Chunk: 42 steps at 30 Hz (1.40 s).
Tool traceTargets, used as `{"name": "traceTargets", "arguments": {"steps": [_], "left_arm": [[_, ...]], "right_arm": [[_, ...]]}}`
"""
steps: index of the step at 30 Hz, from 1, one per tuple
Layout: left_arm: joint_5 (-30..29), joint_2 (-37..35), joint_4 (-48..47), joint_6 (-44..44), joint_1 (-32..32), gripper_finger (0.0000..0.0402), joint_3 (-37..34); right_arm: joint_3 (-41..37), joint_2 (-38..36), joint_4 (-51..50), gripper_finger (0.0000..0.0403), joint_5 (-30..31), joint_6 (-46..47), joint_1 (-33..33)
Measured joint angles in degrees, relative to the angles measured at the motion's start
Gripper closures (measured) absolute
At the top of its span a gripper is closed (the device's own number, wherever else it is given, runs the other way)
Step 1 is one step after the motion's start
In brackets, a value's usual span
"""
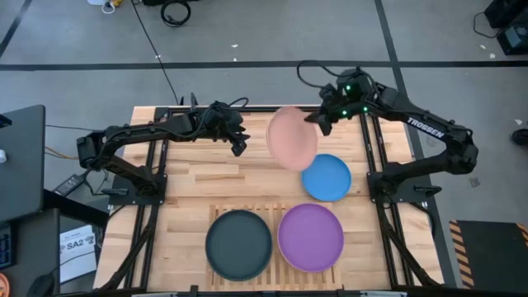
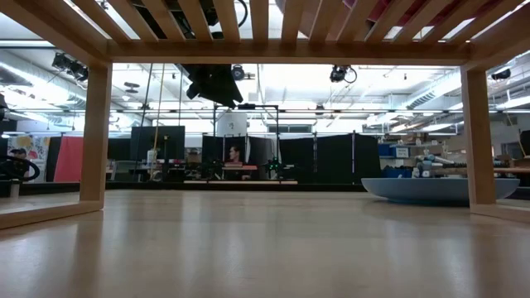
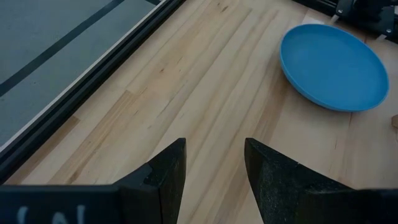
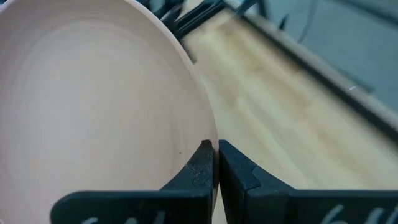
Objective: Place and stack plates onto a shelf
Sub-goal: Stack the light orange plate on top of the violet plate on the shelf
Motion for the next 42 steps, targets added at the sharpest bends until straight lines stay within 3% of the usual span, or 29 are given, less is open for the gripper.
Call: {"name": "traceTargets", "arguments": {"steps": [12,21,42], "left_arm": [[0.0,0.02,0.0,0.0,0.0,0.0232,0.0],[0.02,0.07,0.02,0.0,0.0,0.0232,0.0],[0.0,0.07,0.0,0.0,0.0,0.0232,0.0]], "right_arm": [[0.0,0.0,-10.0,0.0389,-0.23,5.92,15.35],[-0.02,0.0,-10.58,0.0389,0.22,10.75,26.59],[-0.04,0.0,-10.44,0.0387,16.56,19.72,49.15]]}}
